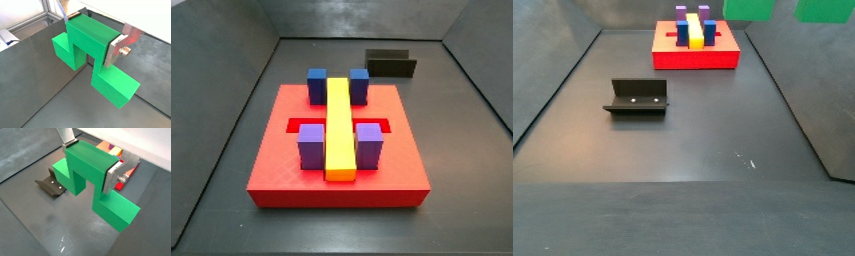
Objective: Pick up the green object. Move up. Move to above the board. Insert the green object.
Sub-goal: Move to above the board.
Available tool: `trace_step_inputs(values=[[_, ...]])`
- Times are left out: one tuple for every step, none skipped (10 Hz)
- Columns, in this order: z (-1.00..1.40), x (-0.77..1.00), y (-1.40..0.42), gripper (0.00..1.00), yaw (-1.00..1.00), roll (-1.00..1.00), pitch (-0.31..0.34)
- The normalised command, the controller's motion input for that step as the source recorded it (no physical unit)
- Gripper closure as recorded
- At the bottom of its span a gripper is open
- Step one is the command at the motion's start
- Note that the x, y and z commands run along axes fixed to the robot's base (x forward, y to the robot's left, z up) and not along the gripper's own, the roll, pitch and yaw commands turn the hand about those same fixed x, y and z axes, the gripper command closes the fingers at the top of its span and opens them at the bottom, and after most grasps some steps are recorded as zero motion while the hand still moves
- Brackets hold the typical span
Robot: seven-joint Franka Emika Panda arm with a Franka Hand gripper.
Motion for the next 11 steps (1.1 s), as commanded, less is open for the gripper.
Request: trace_step_inputs(values=[[0.18, 0.46, -1.40, 1.00, 0.22, 0.02, 0.265], [0.17, 0.45, -1.40, 1.00, 0.21, 0.04, 0.270], [0.17, 0.47, -1.40, 1.00, 0.16, 0.07, 0.271], [0.18, 0.50, -1.40, 1.00, 0.07, -0.03, 0.226], [0.18, 0.50, -1.40, 1.00, 0.04, 0.00, 0.196], [0.18, 0.50, -1.40, 1.00, 0.04, 0.02, 0.166], [0.19, 0.52, -1.40, 1.00, 0.02, -0.01, 0.146], [0.19, 0.53, -1.40, 1.00, 0.02, 0.00, 0.137], [0.20, 0.55, -1.40, 1.00, 0.02, 0.00, 0.135], [0.21, 0.61, -1.40, 1.00, 0.01, 0.01, 0.156], [0.11, 0.33, -0.67, 1.00, 0.01, 0.02, 0.167]])
